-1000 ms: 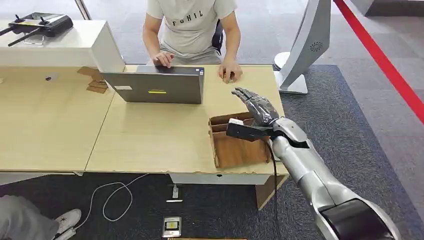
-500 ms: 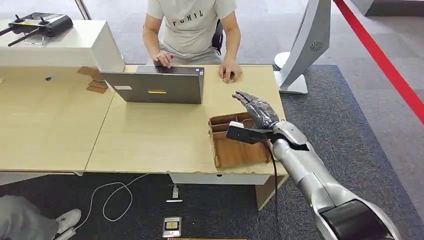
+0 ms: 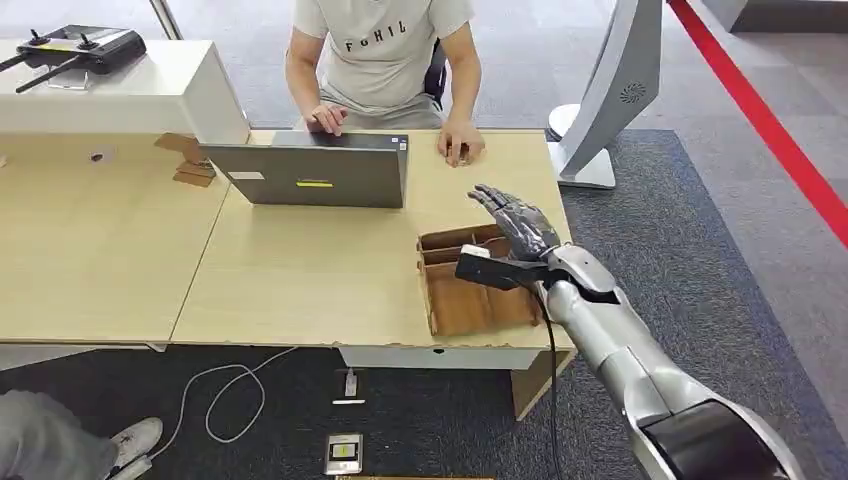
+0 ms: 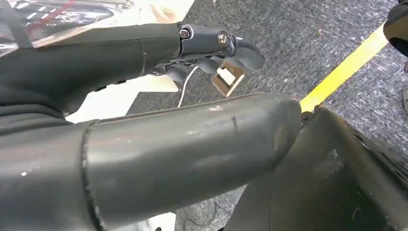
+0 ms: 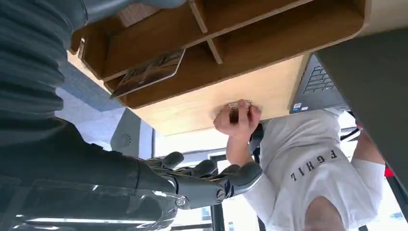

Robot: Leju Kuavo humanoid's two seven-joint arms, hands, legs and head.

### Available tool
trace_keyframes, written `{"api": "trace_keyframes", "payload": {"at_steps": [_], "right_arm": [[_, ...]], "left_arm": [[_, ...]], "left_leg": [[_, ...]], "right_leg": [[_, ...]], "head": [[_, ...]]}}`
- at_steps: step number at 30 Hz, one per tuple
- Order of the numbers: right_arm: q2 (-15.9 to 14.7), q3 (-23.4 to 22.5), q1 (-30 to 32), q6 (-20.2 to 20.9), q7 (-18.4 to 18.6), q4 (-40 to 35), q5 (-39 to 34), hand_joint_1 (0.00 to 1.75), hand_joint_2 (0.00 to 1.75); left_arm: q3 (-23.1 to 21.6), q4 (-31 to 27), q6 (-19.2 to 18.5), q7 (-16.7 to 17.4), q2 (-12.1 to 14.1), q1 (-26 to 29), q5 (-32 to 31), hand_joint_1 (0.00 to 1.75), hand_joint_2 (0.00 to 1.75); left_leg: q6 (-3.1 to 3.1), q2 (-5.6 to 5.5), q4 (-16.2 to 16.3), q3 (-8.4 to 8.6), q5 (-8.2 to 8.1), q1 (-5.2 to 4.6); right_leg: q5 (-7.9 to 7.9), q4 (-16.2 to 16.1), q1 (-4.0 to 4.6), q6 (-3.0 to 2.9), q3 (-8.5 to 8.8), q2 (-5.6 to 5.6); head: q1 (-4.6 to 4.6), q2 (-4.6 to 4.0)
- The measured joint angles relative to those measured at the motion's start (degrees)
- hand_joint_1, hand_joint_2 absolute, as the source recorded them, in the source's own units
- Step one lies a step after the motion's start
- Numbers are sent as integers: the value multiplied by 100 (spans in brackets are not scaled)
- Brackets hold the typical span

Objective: Pass the card to the sensor for recognition and then transmit it.

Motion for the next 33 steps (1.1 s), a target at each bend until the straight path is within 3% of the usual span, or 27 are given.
{"api": "trace_keyframes", "payload": {"at_steps": [33], "right_arm": [[-236, 63, -236, -271, 52, 446, 15, 0, 175]], "left_arm": [[0, 0, -17, -92, -2, -3, -2, 0, 0]], "left_leg": [[0, 0, 0, 0, 0, 0]], "right_leg": [[0, -1, 0, 0, 0, 0]], "head": [[0, 0]]}}
